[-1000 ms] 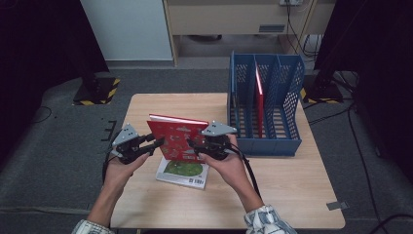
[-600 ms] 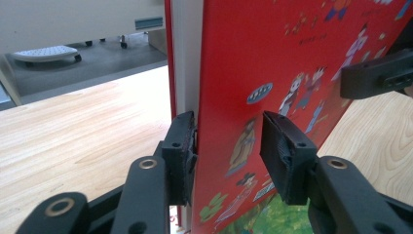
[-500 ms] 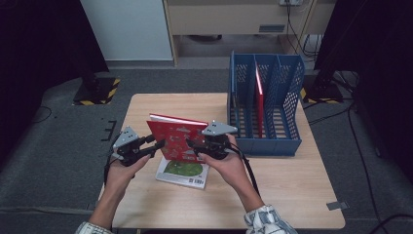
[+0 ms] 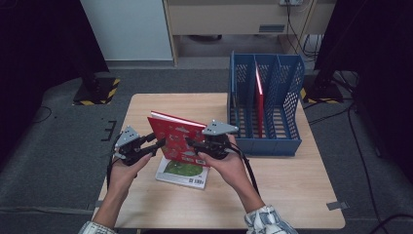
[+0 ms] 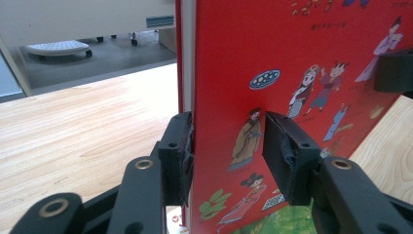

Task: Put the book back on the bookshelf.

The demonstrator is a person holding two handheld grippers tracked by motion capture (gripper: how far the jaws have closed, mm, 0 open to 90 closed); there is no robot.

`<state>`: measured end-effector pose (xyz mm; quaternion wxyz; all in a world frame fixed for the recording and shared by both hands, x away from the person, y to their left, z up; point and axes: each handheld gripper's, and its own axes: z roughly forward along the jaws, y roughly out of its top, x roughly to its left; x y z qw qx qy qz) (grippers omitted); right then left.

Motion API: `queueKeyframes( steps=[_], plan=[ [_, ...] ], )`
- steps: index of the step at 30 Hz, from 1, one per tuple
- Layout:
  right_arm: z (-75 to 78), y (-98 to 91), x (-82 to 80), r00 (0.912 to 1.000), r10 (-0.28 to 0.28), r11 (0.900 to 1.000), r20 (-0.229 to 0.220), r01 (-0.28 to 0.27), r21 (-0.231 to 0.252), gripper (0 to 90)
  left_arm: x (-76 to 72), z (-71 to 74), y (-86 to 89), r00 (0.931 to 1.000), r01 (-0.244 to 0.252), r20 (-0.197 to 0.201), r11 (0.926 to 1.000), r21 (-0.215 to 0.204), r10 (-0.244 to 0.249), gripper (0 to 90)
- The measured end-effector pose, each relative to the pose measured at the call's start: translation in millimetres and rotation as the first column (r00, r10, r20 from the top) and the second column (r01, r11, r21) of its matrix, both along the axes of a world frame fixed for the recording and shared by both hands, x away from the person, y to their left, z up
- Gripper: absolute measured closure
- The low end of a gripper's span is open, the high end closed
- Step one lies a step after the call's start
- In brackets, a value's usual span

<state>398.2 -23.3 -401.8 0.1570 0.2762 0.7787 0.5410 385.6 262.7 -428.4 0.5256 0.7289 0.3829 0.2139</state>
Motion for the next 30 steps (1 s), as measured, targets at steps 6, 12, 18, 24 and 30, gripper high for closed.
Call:
queueKeyframes(
  steps=[6,12,18,24,30],
  plan=[
    [2.4,4.2,-3.5,0.9998,0.020,0.9997,-0.008,-0.020,0.014,60.5,3.3,0.1,0.2,0.9998,-0.019,-0.005,0.9998,-0.002,0.019,50.3],
    [7.3,9.7,-5.9,0.9998,0.020,0.9994,-0.004,-0.020,0.027,63.0,5.4,1.0,-0.1,0.9996,-0.029,-0.006,0.9996,-0.005,0.029,48.7],
    [9.6,9.8,-3.3,0.9999,0.011,0.9994,-0.001,-0.011,0.032,63.7,7.6,2.1,-1.9,0.9995,-0.030,-0.007,0.9995,-0.006,0.030,48.1],
    [7.6,9.0,0.1,0.9999,0.011,0.9992,-0.003,-0.011,0.038,62.7,9.2,0.9,-5.7,0.9996,-0.022,-0.017,0.9997,0.001,0.022,47.2],
    [5.4,8.2,1.1,0.9997,0.016,0.9991,-0.016,-0.015,0.041,67.5,10.7,0.4,-7.3,0.9995,-0.026,-0.017,0.9996,0.009,0.026,47.1]
  ],
)
